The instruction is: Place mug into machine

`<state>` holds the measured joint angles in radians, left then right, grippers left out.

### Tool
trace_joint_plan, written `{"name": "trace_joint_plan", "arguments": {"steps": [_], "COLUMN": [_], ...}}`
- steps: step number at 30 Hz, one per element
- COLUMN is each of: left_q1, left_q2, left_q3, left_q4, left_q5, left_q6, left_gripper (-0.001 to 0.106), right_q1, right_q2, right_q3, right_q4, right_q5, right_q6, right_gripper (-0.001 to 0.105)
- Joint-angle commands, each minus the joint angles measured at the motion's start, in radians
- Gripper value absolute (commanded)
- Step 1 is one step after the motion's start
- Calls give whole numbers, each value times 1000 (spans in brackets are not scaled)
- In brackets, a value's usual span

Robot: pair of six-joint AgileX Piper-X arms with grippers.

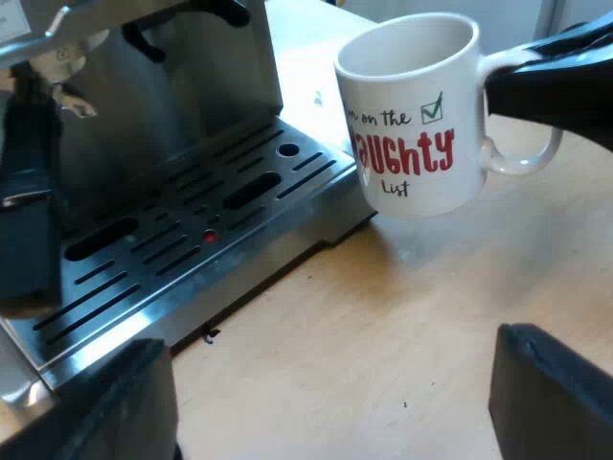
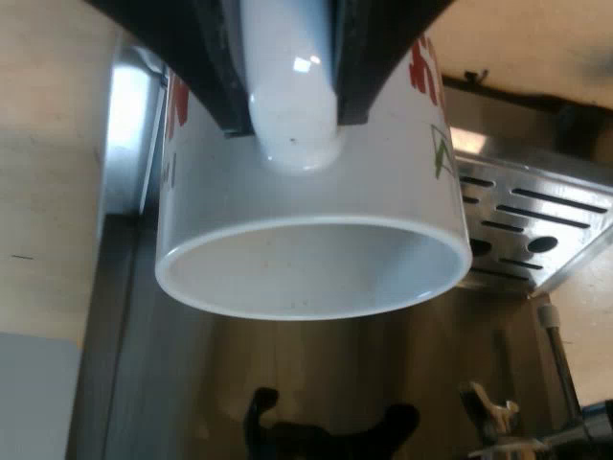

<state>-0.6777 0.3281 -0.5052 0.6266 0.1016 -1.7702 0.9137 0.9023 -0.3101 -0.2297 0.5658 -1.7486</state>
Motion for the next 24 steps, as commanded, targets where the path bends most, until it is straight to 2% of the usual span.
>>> {"name": "trace_joint_plan", "arguments": {"steps": [1,12,24], "left_q1": [-6,-6,-6], "left_q2": [-6,-6,-6], "left_q3": [-4,-4,-4], "left_q4": [-1,-1,-1], "left_q5": [-16,-16,-16], "left_q6": [2,2,2], "left_gripper": [68,68,68], "right_q1": [2,2,2], "right_q2": [55,297,501], "right_q3": [-13,-29,-157], "right_q4": [-159,-402,-497], "right_q5": [-26,-79,-79], "right_q6": [-4,-37,-37], "right_gripper": [0,0,0]}}
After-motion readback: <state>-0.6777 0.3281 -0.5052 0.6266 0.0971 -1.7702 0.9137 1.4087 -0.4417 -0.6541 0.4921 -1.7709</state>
